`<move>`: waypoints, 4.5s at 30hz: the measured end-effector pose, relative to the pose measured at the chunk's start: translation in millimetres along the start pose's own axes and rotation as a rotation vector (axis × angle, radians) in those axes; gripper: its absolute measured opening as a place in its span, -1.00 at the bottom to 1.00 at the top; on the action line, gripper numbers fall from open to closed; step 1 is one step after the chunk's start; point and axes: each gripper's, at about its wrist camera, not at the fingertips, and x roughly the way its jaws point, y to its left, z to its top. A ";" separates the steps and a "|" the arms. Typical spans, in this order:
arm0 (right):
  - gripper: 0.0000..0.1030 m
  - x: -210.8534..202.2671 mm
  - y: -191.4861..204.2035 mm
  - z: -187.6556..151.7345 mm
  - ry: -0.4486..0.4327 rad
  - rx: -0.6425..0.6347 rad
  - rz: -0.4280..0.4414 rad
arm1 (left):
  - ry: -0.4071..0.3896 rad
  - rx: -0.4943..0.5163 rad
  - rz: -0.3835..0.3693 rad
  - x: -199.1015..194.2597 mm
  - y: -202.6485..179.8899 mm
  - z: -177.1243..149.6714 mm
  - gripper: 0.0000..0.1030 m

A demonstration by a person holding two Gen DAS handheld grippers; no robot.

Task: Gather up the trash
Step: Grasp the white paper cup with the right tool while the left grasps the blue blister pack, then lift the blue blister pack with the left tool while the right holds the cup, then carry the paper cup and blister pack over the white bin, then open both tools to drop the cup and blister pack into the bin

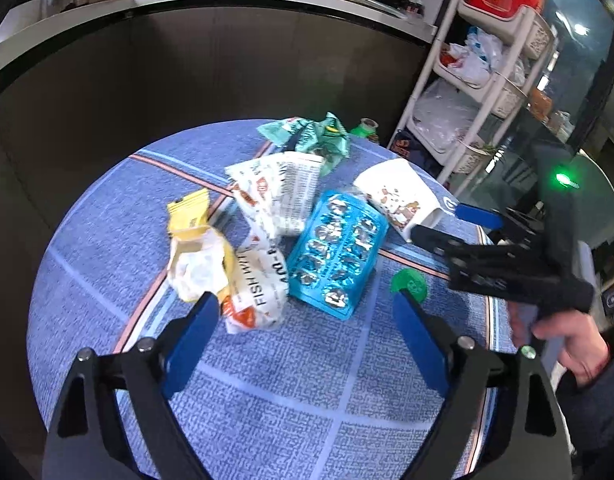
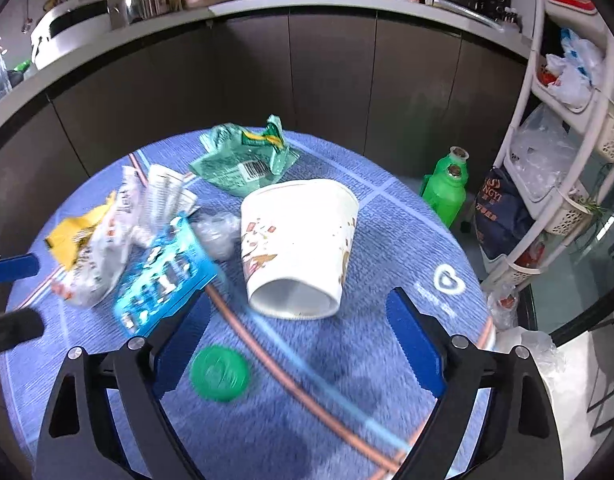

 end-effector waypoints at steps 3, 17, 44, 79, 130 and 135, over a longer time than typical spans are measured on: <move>0.53 10.8 -4.8 4.3 0.004 0.019 0.002 | 0.013 0.017 -0.042 6.9 -4.8 1.0 0.56; 0.03 -29.2 -18.0 -30.1 -0.026 0.038 0.017 | 0.023 0.099 -0.083 49.0 -45.4 16.8 0.44; 0.05 -72.9 -35.1 -74.1 -0.052 0.130 0.043 | 0.031 0.215 0.133 78.8 -72.6 34.6 -0.51; 0.05 -118.9 -43.0 -91.9 -0.118 0.159 0.053 | -0.034 0.234 0.142 25.1 -84.6 23.1 -0.78; 0.32 -82.1 -231.3 -207.3 -0.015 0.458 -0.088 | 0.139 0.510 -0.226 143.9 -352.4 4.6 -0.31; 0.68 -79.8 -230.3 -209.0 -0.032 0.436 -0.080 | 0.094 0.515 -0.214 139.9 -355.2 6.9 0.41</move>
